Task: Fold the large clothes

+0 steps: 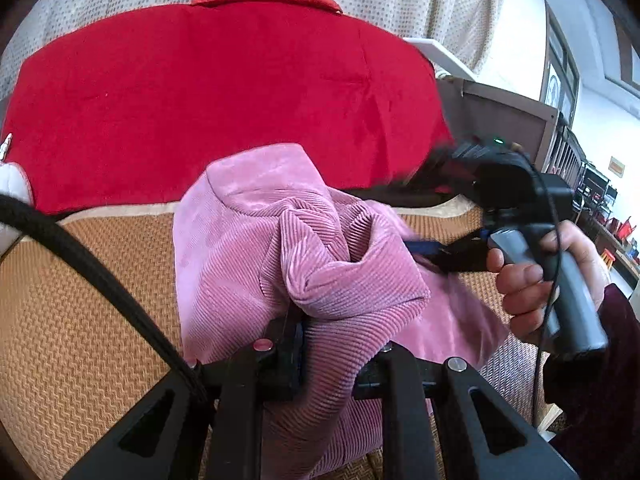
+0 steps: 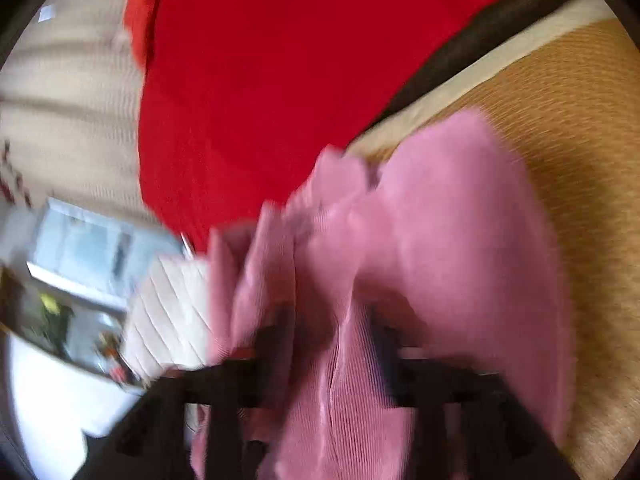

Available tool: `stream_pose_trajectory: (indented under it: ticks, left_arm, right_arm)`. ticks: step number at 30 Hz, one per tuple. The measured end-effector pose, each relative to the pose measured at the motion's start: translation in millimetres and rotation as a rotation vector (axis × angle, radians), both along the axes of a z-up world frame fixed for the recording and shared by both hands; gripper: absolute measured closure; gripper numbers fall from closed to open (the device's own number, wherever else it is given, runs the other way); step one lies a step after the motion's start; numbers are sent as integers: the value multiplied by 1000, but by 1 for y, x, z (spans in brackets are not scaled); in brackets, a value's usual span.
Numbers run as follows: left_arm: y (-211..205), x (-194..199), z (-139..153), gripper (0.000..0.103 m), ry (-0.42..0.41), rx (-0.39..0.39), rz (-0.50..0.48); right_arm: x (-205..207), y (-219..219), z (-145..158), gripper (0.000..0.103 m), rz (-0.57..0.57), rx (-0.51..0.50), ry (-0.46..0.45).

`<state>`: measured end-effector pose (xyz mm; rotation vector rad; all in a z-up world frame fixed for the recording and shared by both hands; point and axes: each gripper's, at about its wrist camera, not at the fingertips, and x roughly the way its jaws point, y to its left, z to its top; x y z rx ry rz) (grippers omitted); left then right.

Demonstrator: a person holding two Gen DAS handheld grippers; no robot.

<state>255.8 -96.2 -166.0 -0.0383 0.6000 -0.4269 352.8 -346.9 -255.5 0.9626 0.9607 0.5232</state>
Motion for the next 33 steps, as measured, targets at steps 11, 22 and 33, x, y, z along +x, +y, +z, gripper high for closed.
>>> stream_pose_trajectory:
  ticks: [11, 22, 33]
  left_arm:
    - [23, -3, -13, 87, -5, 6, -12]
    - [43, -16, 16, 87, -76, -48, -61]
    - [-57, -16, 22, 85, -147, -30, -271]
  right_arm:
    - [40, 105, 15, 9, 199, -66, -44]
    - [21, 128, 79, 90, 233, -279, -245]
    - [11, 14, 93, 91, 73, -297, -321]
